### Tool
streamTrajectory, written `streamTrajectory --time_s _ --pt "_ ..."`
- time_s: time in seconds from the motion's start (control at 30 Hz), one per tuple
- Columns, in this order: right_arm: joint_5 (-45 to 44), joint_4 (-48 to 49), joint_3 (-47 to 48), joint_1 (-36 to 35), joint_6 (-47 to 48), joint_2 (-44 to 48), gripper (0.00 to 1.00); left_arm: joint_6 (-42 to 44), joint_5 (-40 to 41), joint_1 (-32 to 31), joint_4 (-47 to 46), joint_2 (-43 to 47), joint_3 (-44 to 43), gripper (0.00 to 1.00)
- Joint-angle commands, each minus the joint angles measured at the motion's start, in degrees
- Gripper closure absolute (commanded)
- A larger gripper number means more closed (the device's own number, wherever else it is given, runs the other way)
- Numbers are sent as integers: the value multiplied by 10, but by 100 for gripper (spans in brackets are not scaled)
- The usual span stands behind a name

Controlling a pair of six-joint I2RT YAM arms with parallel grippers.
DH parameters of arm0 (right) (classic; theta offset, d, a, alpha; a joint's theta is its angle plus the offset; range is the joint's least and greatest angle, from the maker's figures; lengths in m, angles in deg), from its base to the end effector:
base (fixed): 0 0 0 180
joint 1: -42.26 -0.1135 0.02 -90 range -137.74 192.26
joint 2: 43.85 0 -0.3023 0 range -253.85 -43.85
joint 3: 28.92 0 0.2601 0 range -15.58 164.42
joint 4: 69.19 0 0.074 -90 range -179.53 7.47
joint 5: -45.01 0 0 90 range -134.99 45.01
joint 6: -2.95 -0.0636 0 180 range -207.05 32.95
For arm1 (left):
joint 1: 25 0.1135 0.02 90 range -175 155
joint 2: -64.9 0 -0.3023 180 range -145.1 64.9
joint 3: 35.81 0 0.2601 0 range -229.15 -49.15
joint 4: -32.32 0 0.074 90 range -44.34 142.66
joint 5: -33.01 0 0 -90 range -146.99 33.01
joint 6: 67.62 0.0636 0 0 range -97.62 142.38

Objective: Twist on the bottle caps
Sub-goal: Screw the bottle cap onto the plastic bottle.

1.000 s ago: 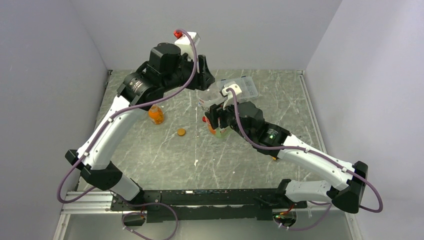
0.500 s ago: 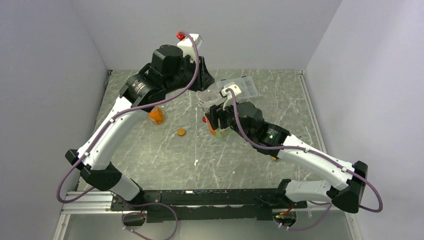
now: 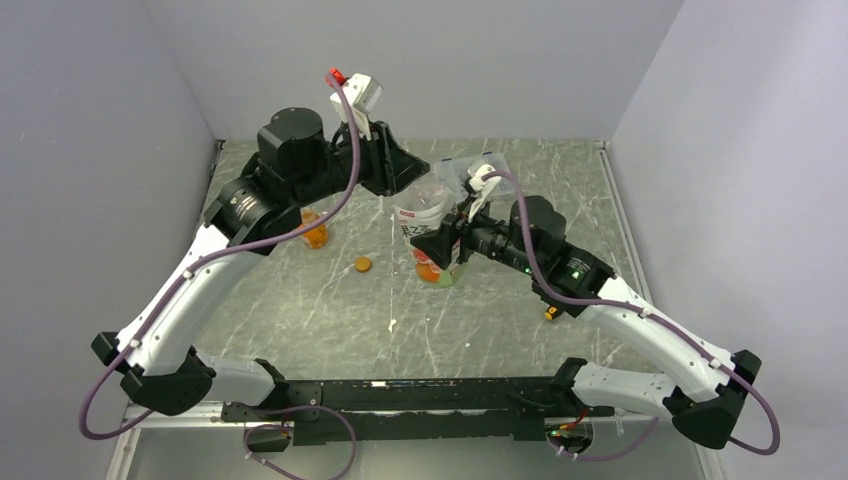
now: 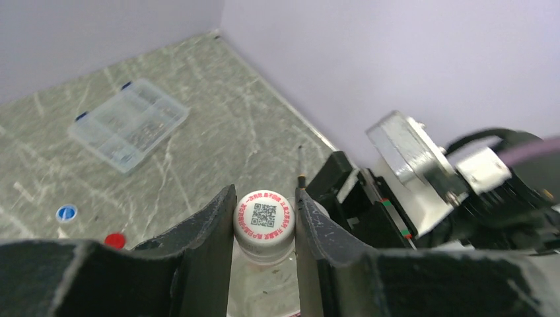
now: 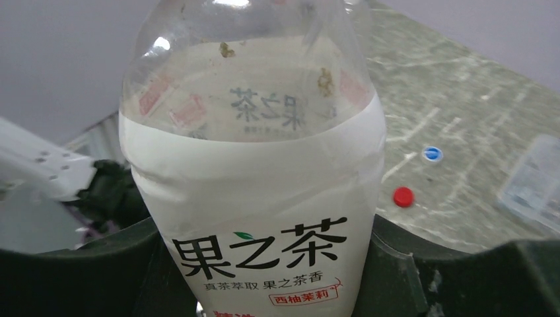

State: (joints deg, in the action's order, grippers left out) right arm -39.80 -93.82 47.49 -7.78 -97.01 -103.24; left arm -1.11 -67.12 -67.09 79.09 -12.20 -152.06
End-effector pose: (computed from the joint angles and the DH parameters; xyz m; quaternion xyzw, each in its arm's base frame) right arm 0.1567 0.1960 0.4316 -0.2856 0.6960 0.3585 0.5528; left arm 0.2074 -0.2024 0.5543 0.1785 0.7303 -0.4111 0.5155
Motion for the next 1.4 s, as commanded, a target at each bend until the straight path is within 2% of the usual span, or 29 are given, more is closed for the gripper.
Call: streamTrajectory --time_s 0.0,0.23,0.4,0.57,0.8,0.83,0.93,1.0,1.13,1.27,1.37 --pt "195 139 27 27 -40 29 71 5 -102 -2 -43 25 32 84" --pt "358 197 35 43 -91 24 72 15 -244 -1 -99 52 61 85" --pt "436 241 43 43 -127 19 72 4 -341 1 -149 68 80 85" --pt "492 268 51 43 -152 13 72 -3 -421 1 -180 75 88 85" --pt "513 256 60 43 -149 15 72 2 -465 8 -184 75 80 83" --pt "510 250 60 43 -145 16 72 1 -470 10 -187 74 79 80" --pt "492 209 67 43 -119 20 72 7 -464 17 -179 74 74 61" --pt "475 176 73 43 -97 24 72 17 -444 23 -166 79 69 43" --pt "434 119 78 43 -63 31 72 41 -389 32 -128 90 54 19" --pt "373 60 78 43 -34 37 72 62 -349 36 -90 92 37 7" --pt "291 37 70 43 -26 45 71 80 -309 36 -62 97 28 5"
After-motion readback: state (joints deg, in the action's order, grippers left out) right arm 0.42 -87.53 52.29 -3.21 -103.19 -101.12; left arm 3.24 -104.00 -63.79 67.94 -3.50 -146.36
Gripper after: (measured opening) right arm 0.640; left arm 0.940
